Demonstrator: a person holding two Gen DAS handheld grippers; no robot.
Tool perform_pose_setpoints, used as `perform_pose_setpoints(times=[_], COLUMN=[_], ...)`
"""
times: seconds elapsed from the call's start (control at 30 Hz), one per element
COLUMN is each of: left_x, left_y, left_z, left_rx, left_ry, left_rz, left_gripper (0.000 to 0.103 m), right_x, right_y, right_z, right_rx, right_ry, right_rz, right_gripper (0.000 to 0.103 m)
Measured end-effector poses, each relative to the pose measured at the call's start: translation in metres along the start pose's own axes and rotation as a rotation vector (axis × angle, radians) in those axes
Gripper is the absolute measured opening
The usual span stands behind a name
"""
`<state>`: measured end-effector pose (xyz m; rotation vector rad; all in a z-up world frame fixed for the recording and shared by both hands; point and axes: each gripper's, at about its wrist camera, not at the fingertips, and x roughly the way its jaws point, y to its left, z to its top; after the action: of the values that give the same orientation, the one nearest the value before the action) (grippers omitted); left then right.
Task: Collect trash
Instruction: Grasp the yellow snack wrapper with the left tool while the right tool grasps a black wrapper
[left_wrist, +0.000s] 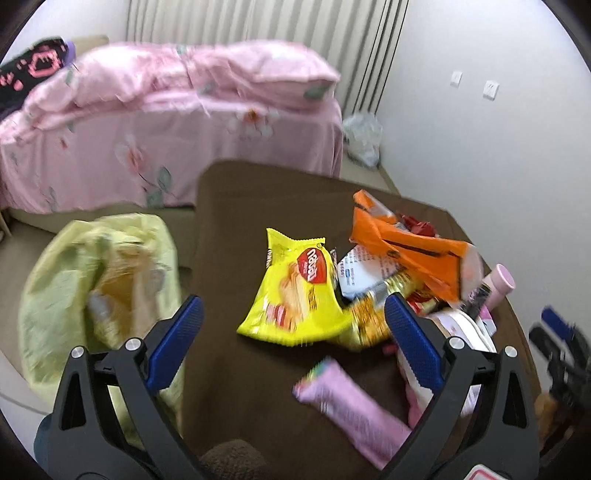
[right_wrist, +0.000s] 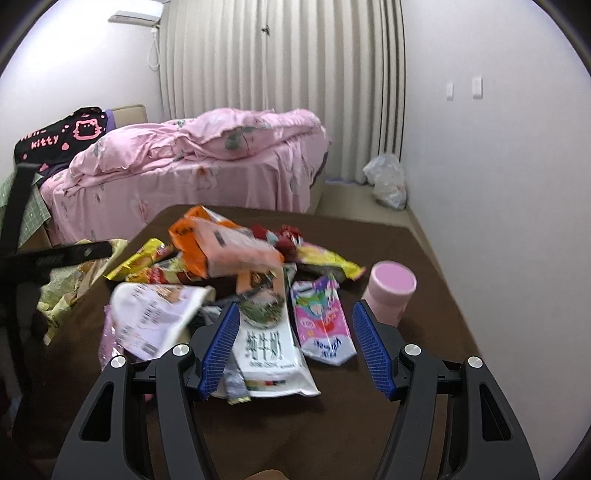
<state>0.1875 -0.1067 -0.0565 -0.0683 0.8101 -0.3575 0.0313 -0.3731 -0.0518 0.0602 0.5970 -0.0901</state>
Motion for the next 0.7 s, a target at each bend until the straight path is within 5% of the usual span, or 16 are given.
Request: perform_pose_setpoints(times=[0.23,0.43,0.7], left_x=[0.058,0.043,0.005], left_y=[0.005,0.006,0.002], left_z=[0.008,-0.005,-0.026], left_rx=[-0.03,-0.052,-0.032], left_ry=[0.183,0.162,0.114], left_rz=[-0.027,-0.036,0.002], left_gripper=[0.065,0.031,0.02], right_x=[0.017,0.026,0.023], right_y=[-0.014,-0.018,-0.012], right_z=[-0.014,-0.016,-0.015], right_rx=[0.029,0.056,0.046], right_ry=[0.048,0.07,0.069], right_rz=[0.001,0.025,0.067], right_gripper=[0.06,0.06,0.06])
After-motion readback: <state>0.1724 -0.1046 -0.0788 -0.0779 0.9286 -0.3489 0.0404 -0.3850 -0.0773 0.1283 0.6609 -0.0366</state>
